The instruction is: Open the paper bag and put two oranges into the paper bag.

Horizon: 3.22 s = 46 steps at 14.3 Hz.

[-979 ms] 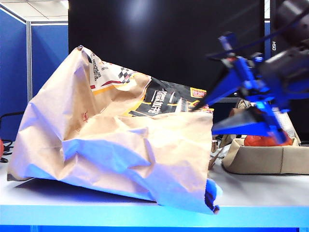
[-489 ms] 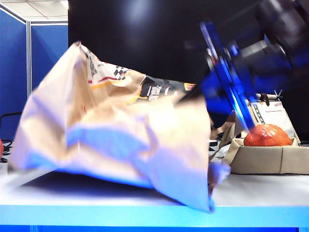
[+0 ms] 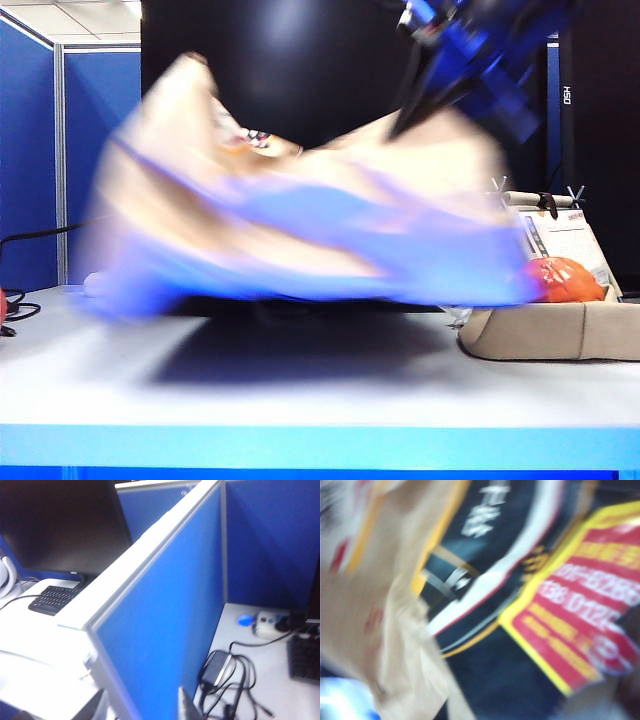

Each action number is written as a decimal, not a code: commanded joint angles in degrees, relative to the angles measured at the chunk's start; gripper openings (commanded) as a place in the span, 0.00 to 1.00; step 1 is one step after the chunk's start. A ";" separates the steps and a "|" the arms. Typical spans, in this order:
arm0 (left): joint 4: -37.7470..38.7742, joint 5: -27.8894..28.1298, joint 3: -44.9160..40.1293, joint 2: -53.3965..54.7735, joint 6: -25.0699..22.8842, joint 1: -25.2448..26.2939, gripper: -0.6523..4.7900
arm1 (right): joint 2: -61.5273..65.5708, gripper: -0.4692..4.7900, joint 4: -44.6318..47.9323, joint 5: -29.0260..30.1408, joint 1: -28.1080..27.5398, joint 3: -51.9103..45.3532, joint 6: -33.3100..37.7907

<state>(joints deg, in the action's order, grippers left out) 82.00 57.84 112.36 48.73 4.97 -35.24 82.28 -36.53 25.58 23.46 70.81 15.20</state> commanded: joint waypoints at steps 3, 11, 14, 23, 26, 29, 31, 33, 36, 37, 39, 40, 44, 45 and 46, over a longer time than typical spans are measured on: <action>0.07 6.27 -17.42 -13.81 5.31 -0.09 0.45 | -1.40 0.08 -14.23 -13.29 0.31 15.87 -8.22; 0.20 0.79 -28.15 -25.92 13.07 -14.03 0.40 | 9.38 0.08 -42.82 -47.80 15.63 45.00 -13.92; 0.20 -2.27 -30.60 -27.26 15.63 -16.48 0.38 | 13.53 0.08 -42.80 -60.28 24.37 45.03 -15.45; -2.51 -10.03 -42.84 -27.26 24.00 -16.74 0.38 | 17.44 0.08 -41.59 -80.43 34.16 61.13 -24.22; -22.99 -23.58 -57.99 -26.95 23.54 -16.74 0.25 | 17.81 0.08 -42.14 -79.84 35.26 62.51 -27.17; -41.57 -30.01 -68.11 -19.69 21.44 -16.28 0.24 | 18.91 0.08 -42.71 -76.37 35.26 62.49 -27.23; -50.80 -32.59 -68.11 -11.19 18.01 -16.02 0.24 | 19.71 0.08 -42.75 -70.95 35.28 62.07 -27.19; -56.78 -35.63 -68.02 -4.13 15.15 -13.64 0.24 | 20.68 0.08 -42.77 -71.87 35.95 60.11 -27.26; -63.41 -51.52 -67.95 4.44 15.32 -2.62 0.24 | 22.27 0.08 -42.77 -71.69 35.87 54.84 -26.77; -64.74 -54.49 -67.95 4.46 15.41 0.07 0.24 | 22.49 0.08 -42.77 -71.78 35.74 53.46 -26.03; -68.41 -58.53 -67.87 4.37 16.35 6.23 0.24 | 23.26 0.08 -42.77 -69.94 35.08 52.13 -24.76; -68.70 -61.55 -67.87 5.79 16.70 8.02 0.24 | 23.30 0.08 -42.62 -69.48 35.01 52.13 -24.74; -72.46 -62.36 -67.87 16.85 16.66 7.93 0.24 | 24.30 0.09 -42.34 -61.75 35.12 52.13 -22.36; -72.43 -62.34 -67.87 17.53 16.57 7.93 0.24 | 24.61 0.09 -42.05 -59.71 35.12 52.13 -22.03; -72.43 -62.31 -67.87 18.23 16.44 7.96 0.24 | 24.92 0.15 -41.42 -56.35 35.15 52.13 -21.09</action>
<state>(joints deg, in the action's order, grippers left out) 10.52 -4.45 44.29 66.96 21.65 -27.40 107.24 -79.53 -33.69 58.48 122.56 -7.22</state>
